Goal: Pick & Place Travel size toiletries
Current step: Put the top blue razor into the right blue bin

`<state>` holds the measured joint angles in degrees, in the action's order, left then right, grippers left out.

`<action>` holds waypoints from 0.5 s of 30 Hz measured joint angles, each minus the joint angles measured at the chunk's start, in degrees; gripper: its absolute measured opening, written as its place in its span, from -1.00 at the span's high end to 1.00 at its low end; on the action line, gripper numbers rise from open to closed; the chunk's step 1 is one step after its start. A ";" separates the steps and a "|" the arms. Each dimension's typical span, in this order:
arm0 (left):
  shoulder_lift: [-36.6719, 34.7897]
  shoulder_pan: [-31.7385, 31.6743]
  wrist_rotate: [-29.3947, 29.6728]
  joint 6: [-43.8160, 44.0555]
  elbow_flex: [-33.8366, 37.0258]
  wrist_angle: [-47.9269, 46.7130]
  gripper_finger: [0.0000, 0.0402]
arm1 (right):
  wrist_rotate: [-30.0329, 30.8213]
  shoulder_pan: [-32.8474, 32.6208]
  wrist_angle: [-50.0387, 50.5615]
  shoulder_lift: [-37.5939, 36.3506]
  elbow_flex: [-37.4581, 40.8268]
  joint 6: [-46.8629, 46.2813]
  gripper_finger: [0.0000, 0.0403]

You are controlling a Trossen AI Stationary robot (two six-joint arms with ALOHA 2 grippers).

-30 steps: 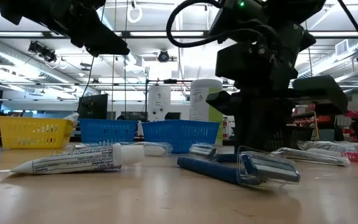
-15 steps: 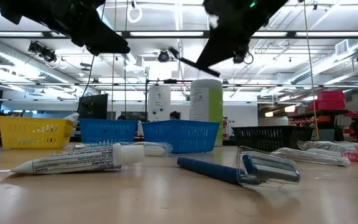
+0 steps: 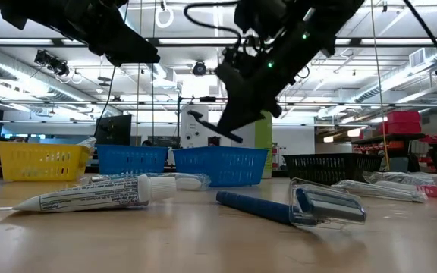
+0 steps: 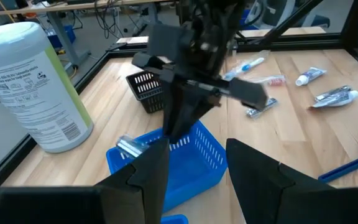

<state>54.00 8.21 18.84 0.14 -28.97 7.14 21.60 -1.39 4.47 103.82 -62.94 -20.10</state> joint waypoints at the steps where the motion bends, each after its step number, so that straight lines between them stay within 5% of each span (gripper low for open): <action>1: 0.00 0.00 0.01 -0.14 0.00 0.00 0.17 | 0.11 0.45 0.10 0.43 -0.02 0.97 0.80; 8: 0.00 0.00 0.01 -0.57 0.00 -0.02 0.17 | -7.20 3.26 0.43 1.34 -0.02 2.17 0.60; 15: 0.00 0.00 0.00 -0.50 0.00 -0.15 0.17 | -6.69 4.43 0.72 1.79 -0.07 2.38 0.27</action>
<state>54.00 8.21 18.85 -0.36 -28.97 6.98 14.92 3.05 5.19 105.60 -63.00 -17.72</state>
